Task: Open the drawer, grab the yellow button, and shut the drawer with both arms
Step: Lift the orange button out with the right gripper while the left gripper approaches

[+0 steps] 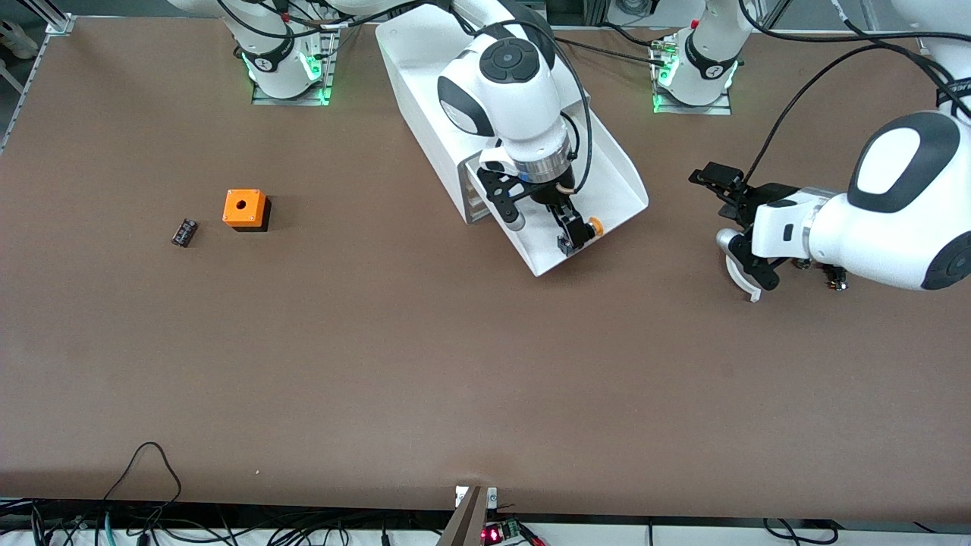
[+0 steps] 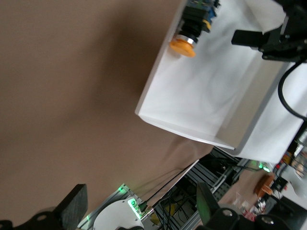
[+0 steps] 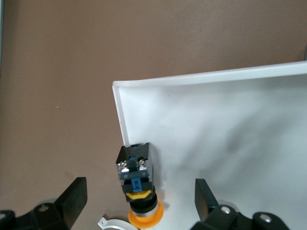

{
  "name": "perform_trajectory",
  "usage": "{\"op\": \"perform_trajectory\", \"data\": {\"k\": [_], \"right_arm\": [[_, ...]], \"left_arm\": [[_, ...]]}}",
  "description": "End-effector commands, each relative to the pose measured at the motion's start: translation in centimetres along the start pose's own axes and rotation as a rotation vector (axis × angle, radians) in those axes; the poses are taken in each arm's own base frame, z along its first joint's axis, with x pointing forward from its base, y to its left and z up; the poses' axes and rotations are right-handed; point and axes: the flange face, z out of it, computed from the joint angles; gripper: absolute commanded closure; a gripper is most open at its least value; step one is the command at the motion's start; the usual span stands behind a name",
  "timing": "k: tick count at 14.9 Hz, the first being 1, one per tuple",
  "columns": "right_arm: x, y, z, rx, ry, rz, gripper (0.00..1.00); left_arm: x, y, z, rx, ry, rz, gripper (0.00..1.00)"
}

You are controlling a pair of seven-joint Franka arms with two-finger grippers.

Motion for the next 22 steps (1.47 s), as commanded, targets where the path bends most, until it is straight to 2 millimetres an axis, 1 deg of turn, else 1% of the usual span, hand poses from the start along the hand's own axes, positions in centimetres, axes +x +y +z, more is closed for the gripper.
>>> {"op": "perform_trajectory", "data": {"k": [1, 3, 4, 5, 6, 7, 8, 9, 10, 14, 15, 16, 17, 19, 22], "right_arm": [[-0.4, -0.3, 1.3, 0.039, 0.01, 0.007, 0.01], [-0.2, -0.4, 2.4, 0.057, 0.01, 0.007, 0.01], [-0.2, -0.4, 2.6, 0.062, 0.008, 0.007, 0.01], [-0.3, -0.4, 2.6, 0.065, 0.006, 0.007, 0.01], [-0.3, -0.4, 2.6, 0.066, 0.005, 0.007, 0.01], [-0.3, -0.4, 2.6, 0.069, 0.004, 0.007, 0.03], [-0.3, -0.4, 2.6, 0.072, 0.003, 0.007, 0.08], [-0.3, -0.5, 2.5, 0.074, 0.001, 0.007, 0.17], [-0.2, -0.5, 2.5, 0.075, 0.003, 0.006, 0.28], [-0.6, -0.3, 2.6, 0.074, 0.001, 0.001, 0.84], [-0.6, -0.3, 2.6, 0.074, 0.001, 0.0, 0.95], [-0.6, -0.4, 2.3, 0.074, 0.001, -0.001, 1.0], [-0.5, -0.4, 2.2, 0.072, 0.003, -0.001, 1.0], [-0.4, -0.6, 1.4, 0.062, 0.007, 0.004, 1.0], [0.1, -1.5, -2.1, 0.073, 0.005, 0.005, 1.0]], "left_arm": [[-0.6, 3.0, -1.2, 0.164, -0.012, -0.118, 0.0], [-0.5, 5.3, -1.0, 0.315, -0.024, -0.194, 0.0], [-0.2, 6.2, -0.9, 0.4, -0.025, -0.222, 0.0], [-0.3, 6.5, -1.6, 0.478, -0.016, -0.237, 0.0], [-0.5, 6.8, -3.4, 0.502, 0.022, -0.234, 0.0], [-0.3, 6.2, -4.3, 0.489, 0.042, -0.234, 0.0], [0.2, 5.0, -4.8, 0.478, 0.052, -0.24, 0.0], [0.7, 4.3, -5.3, 0.472, 0.07, -0.242, 0.0], [1.2, 3.8, -5.4, 0.464, 0.078, -0.244, 0.0], [1.4, 3.7, -5.4, 0.463, 0.085, -0.256, 0.0], [1.5, 3.6, -5.3, 0.462, 0.093, -0.269, 0.0], [1.8, 3.6, -5.4, 0.462, 0.123, -0.291, 0.0], [1.9, 3.7, -5.6, 0.453, 0.158, -0.325, 0.0], [2.1, 3.7, -5.4, 0.415, 0.196, -0.448, 0.0], [2.9, 3.3, -5.0, 0.393, 0.274, -0.609, 0.0]]}}
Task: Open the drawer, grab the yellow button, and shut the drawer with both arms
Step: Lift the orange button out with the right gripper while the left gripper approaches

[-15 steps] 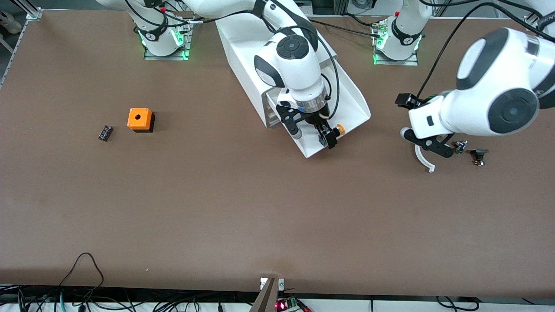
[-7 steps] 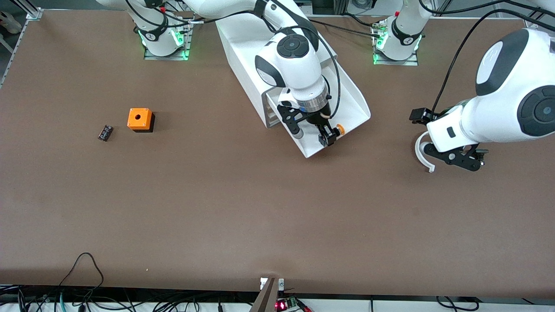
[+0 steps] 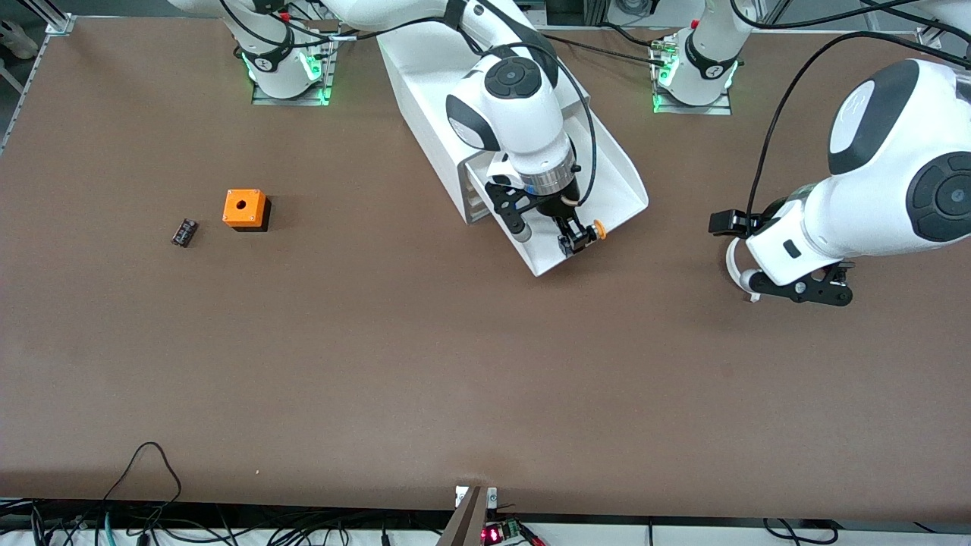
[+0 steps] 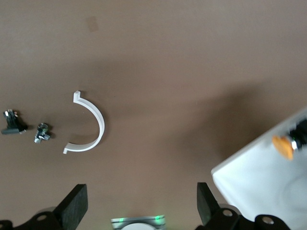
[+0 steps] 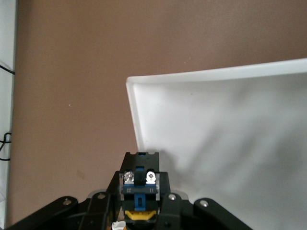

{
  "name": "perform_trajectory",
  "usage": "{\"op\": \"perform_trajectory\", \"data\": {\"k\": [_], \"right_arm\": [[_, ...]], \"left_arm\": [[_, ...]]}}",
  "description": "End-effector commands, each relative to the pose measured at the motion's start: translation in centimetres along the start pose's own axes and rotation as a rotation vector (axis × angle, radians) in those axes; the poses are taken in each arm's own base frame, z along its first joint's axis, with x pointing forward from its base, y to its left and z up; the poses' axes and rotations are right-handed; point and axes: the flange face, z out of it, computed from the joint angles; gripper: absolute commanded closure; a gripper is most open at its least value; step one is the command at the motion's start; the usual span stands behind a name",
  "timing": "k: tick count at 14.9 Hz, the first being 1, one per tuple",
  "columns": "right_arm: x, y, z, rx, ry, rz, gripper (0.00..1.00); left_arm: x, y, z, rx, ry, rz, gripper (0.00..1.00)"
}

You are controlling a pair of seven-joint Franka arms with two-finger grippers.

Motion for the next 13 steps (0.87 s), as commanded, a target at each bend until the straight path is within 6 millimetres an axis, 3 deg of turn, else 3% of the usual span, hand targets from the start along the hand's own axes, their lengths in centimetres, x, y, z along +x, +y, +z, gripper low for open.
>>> {"op": "perform_trajectory", "data": {"k": [1, 5, 8, 11, 13], "right_arm": [[0.6, -1.5, -4.4, 0.005, 0.02, 0.008, 1.0], [4.1, -3.3, -8.9, -0.025, 0.052, -0.116, 1.0], [8.1, -4.6, -11.6, -0.053, 0.065, -0.198, 1.0], [13.2, -5.8, -13.8, -0.092, 0.061, -0.28, 1.0], [16.7, -6.2, -14.7, -0.131, 0.033, -0.335, 1.0]], "left_arm": [[0.7, 0.6, 0.6, -0.033, 0.038, -0.179, 0.0], [1.2, 2.2, 2.0, -0.064, 0.143, -0.344, 0.03], [0.3, 4.0, 5.7, -0.083, 0.248, -0.412, 0.04], [-1.3, 8.4, 10.7, -0.11, 0.275, -0.52, 0.04], [-1.5, 9.7, 12.4, -0.128, 0.291, -0.561, 0.05]]}}
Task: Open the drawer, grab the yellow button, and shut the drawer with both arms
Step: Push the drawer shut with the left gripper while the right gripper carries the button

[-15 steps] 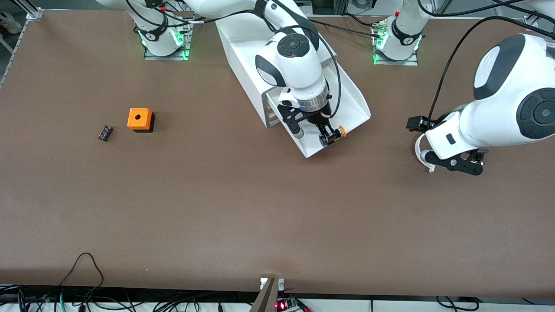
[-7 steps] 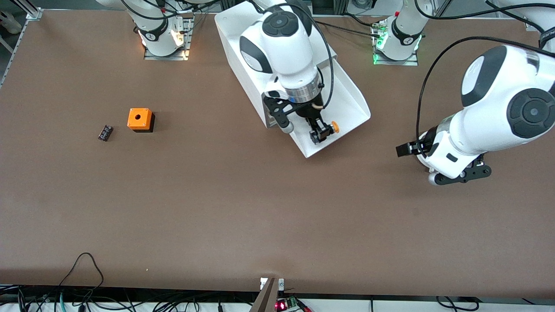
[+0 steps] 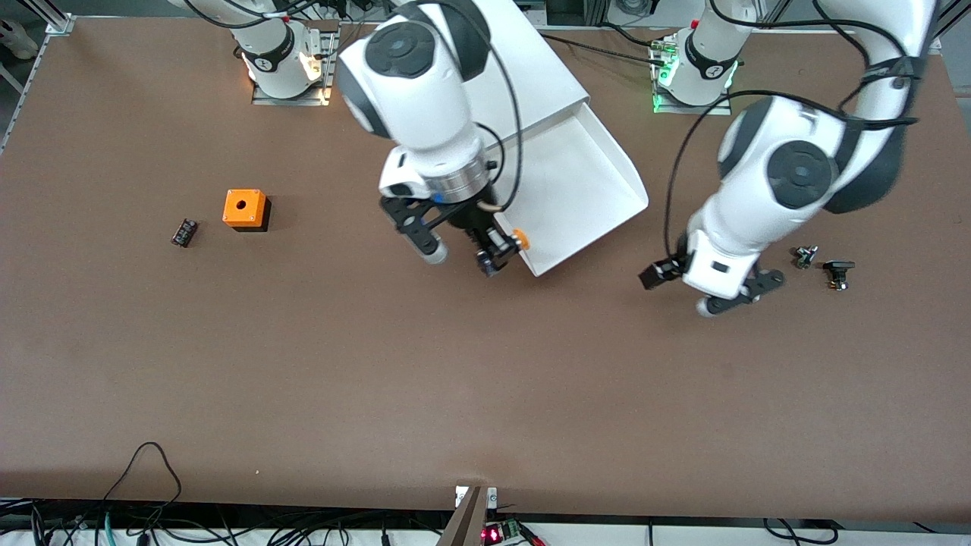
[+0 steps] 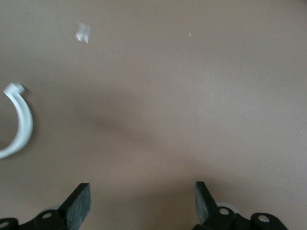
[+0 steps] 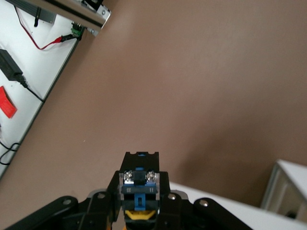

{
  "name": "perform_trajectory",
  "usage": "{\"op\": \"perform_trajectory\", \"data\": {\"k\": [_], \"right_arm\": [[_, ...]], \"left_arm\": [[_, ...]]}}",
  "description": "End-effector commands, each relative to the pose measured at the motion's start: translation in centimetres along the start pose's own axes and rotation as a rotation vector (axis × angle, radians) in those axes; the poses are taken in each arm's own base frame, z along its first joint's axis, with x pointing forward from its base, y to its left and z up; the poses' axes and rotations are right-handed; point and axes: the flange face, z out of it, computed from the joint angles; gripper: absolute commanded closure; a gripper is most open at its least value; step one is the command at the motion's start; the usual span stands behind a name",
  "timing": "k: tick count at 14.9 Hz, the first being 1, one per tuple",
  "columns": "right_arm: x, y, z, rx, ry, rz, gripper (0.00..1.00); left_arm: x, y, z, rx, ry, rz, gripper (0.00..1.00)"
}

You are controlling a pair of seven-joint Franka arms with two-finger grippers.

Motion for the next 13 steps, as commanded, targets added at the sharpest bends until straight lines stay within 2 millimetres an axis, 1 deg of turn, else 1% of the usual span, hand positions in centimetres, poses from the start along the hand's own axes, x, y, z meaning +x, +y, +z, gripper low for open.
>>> {"op": "perform_trajectory", "data": {"k": [1, 3, 4, 5, 7, 8, 9, 10, 11, 12, 13], "right_arm": [[4.3, 1.2, -1.9, -0.052, -0.057, -0.107, 1.0], [7.1, 2.5, -1.9, -0.117, -0.071, -0.196, 1.0], [8.6, 3.0, -2.1, -0.131, -0.074, -0.241, 1.0], [10.4, 3.7, -2.1, -0.152, -0.082, -0.284, 1.0], [13.8, 5.2, -2.3, -0.177, -0.098, -0.357, 1.0], [15.5, 6.2, -2.1, -0.187, -0.104, -0.381, 1.0], [16.8, 7.1, -1.6, -0.199, -0.114, -0.418, 1.0], [17.9, 8.0, -0.7, -0.216, -0.129, -0.46, 1.0], [18.8, 8.7, 0.0, -0.229, -0.143, -0.5, 1.0], [19.5, 9.5, 1.2, -0.247, -0.165, -0.543, 1.0], [19.8, 10.1, 2.2, -0.255, -0.175, -0.566, 1.0]], "left_arm": [[-3.3, 0.2, 1.8, -0.011, 0.031, -0.075, 0.06], [-4.2, 0.7, 3.0, -0.021, 0.032, -0.109, 0.06], [-5.3, 1.5, 3.5, -0.016, 0.025, -0.113, 0.06], [-6.0, 1.9, 4.1, -0.009, 0.017, -0.121, 0.06], [-7.2, 2.7, 4.7, -0.002, 0.009, -0.12, 0.06], [-7.9, 3.3, 5.2, 0.003, 0.001, -0.116, 0.06], [-8.3, 3.5, 5.5, 0.007, -0.004, -0.108, 0.06], [-9.1, 4.0, 5.6, 0.01, -0.008, -0.095, 0.05], [-9.6, 4.2, 5.6, 0.015, -0.009, -0.087, 0.05], [-10.6, 4.8, 5.6, 0.017, -0.015, -0.067, 0.03], [-11.5, 5.2, 5.7, 0.019, -0.021, -0.051, 0.03]]}}
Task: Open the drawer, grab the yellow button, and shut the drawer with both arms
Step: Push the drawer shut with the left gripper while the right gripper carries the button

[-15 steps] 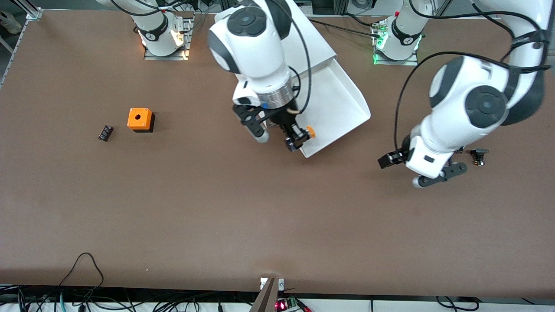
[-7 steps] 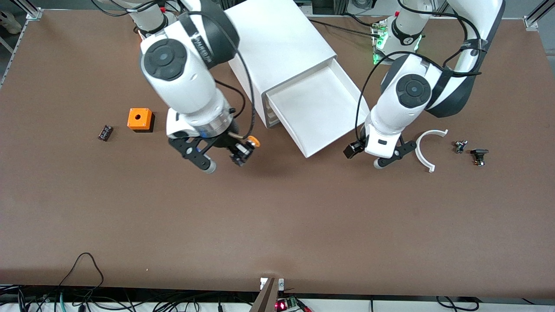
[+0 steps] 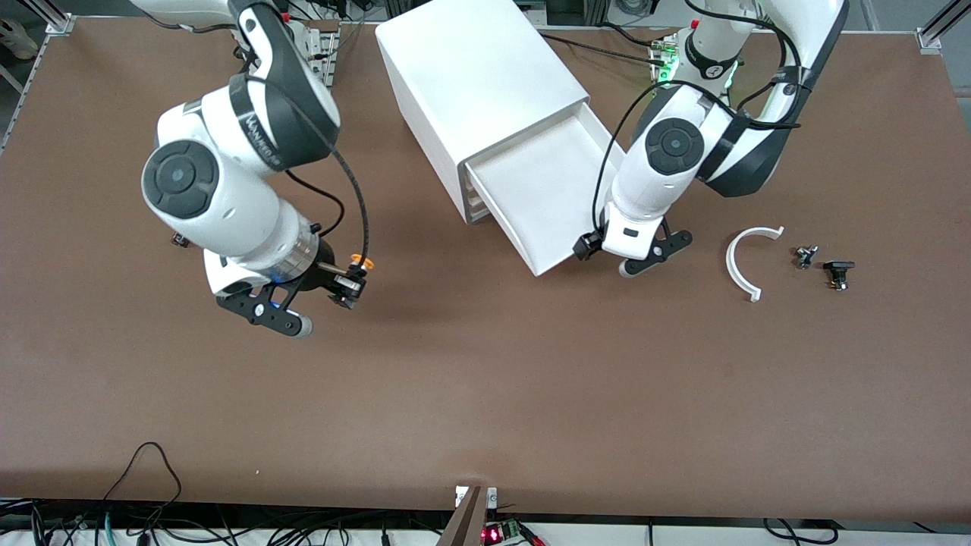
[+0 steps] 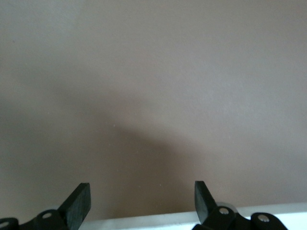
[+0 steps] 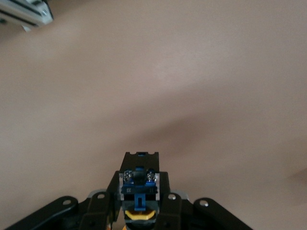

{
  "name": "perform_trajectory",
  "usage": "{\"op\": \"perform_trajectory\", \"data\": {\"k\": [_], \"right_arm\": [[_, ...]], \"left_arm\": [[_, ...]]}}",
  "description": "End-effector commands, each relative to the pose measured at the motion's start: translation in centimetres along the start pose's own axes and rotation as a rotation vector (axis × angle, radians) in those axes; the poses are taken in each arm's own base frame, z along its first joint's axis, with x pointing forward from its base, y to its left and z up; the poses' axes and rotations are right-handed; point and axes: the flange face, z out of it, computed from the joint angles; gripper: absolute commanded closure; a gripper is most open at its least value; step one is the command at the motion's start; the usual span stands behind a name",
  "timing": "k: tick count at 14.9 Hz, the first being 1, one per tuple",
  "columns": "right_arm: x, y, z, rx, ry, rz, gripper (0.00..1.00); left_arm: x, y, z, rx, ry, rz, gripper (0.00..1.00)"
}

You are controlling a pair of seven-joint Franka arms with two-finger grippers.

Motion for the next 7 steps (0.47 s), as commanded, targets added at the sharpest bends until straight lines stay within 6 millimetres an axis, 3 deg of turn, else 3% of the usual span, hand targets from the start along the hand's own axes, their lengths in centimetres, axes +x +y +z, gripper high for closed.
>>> {"op": "perform_trajectory", "data": {"k": [1, 7], "right_arm": [[-0.4, 1.9, 2.8, -0.011, -0.049, -0.079, 1.0], [1.1, 7.3, 12.7, -0.033, -0.07, -0.211, 1.0]], "left_arm": [[-3.0, 0.6, 0.2, 0.016, -0.009, 0.032, 0.03], [-8.2, 1.6, -0.1, 0.09, -0.053, 0.117, 0.02]]}}
